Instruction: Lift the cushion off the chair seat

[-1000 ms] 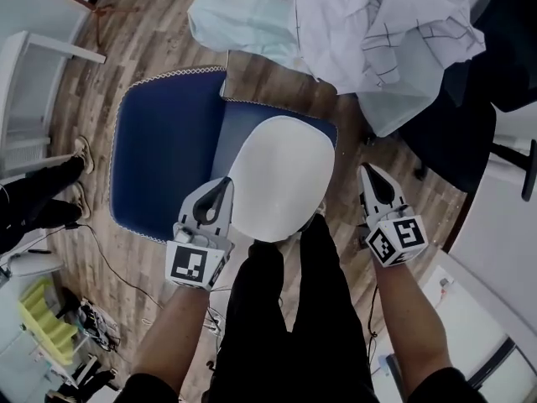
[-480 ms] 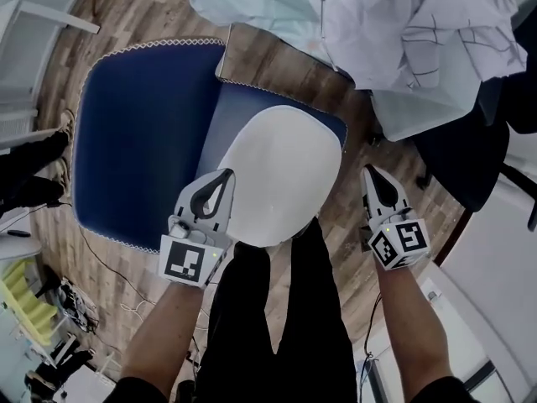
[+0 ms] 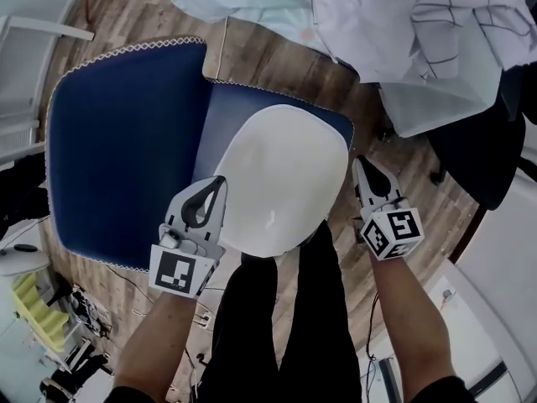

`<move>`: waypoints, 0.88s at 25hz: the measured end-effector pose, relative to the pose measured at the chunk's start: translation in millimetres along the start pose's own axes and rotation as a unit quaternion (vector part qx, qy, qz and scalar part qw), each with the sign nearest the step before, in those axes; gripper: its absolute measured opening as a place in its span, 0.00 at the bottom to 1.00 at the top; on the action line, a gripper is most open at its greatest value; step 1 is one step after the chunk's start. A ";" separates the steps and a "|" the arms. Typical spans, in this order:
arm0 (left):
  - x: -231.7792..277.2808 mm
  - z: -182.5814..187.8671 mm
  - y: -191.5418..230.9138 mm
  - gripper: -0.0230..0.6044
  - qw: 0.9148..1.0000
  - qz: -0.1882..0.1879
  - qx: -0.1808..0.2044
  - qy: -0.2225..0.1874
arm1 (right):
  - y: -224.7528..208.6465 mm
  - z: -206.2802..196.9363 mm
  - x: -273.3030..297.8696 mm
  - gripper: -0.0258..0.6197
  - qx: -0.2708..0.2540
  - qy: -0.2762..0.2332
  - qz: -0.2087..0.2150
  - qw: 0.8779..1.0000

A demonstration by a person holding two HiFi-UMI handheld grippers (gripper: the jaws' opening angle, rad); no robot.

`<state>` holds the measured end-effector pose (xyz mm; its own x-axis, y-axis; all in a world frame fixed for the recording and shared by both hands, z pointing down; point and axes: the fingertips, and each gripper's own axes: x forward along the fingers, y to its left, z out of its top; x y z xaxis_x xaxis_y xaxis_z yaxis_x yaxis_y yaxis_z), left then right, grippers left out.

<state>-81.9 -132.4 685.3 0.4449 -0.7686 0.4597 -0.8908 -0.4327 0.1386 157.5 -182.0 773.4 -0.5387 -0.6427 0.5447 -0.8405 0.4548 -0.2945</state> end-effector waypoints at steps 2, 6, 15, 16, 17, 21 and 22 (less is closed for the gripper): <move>5.7 -6.4 2.3 0.04 1.000 -0.003 0.003 0.003 | -5.1 -10.0 4.9 0.06 0.008 0.006 -0.001 1.000; 15.7 -20.3 6.4 0.04 1.000 -0.007 0.012 0.007 | -11.1 -31.1 17.2 0.06 0.001 0.025 0.003 1.000; 23.9 -54.5 -2.4 0.04 0.999 -0.026 -0.001 0.027 | -17.6 -73.0 31.0 0.32 0.020 0.064 0.018 0.998; 25.2 -55.9 -3.2 0.04 0.999 -0.028 -0.002 0.027 | -18.1 -77.0 32.5 0.36 0.024 0.069 0.021 0.997; 26.5 -57.2 -4.1 0.04 0.999 -0.031 -0.002 0.028 | -18.4 -81.3 34.3 0.39 0.024 0.073 0.023 0.997; 29.3 -62.6 -7.8 0.04 0.999 -0.037 -0.001 0.033 | -18.2 -97.6 39.7 0.43 0.026 0.095 0.021 0.995; 29.4 -63.6 -9.0 0.04 0.999 -0.037 -0.006 0.037 | -17.3 -100.3 39.7 0.43 0.029 0.098 0.017 0.995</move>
<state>-66.7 -121.1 753.4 0.5018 -0.6981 0.5107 -0.8570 -0.4811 0.1844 156.6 -153.6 878.9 -0.5503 -0.4919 0.6746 -0.8267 0.4344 -0.3576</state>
